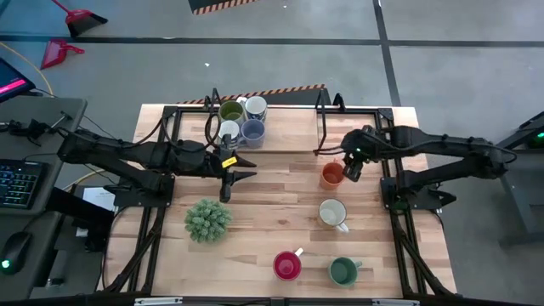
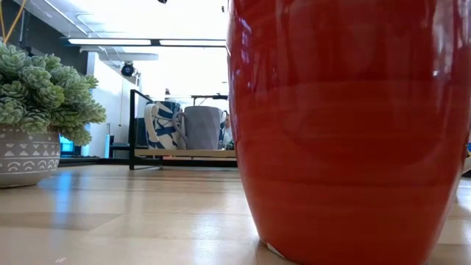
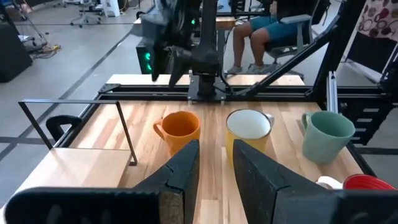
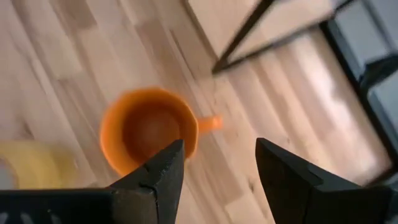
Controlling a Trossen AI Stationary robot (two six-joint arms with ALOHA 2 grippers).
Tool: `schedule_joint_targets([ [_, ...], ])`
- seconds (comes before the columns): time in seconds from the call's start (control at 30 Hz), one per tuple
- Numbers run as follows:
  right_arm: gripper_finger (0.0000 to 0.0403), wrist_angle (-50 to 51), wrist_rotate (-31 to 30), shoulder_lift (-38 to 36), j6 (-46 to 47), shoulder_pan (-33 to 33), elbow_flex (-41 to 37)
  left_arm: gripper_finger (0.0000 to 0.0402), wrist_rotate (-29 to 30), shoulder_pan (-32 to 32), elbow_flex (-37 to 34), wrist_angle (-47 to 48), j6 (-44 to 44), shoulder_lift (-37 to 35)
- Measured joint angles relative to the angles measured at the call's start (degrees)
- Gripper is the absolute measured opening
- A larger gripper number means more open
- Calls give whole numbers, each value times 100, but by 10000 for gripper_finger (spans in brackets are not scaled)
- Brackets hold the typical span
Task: Place coffee mugs
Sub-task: Put the orange mug on the shelf
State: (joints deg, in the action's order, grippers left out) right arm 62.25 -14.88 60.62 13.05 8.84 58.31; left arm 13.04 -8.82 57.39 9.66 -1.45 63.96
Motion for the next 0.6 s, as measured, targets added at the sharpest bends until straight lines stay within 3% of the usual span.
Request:
schedule_joint_targets([
  [0.3, 179, -93, 555, 722, 342, 692, -296, 85, -83, -37, 2, 155, -113, 0],
  [0.6, 179, -544, 799, 1247, 84, 807, -298, 86, -83, -48, 2, 169, -292, 0],
])
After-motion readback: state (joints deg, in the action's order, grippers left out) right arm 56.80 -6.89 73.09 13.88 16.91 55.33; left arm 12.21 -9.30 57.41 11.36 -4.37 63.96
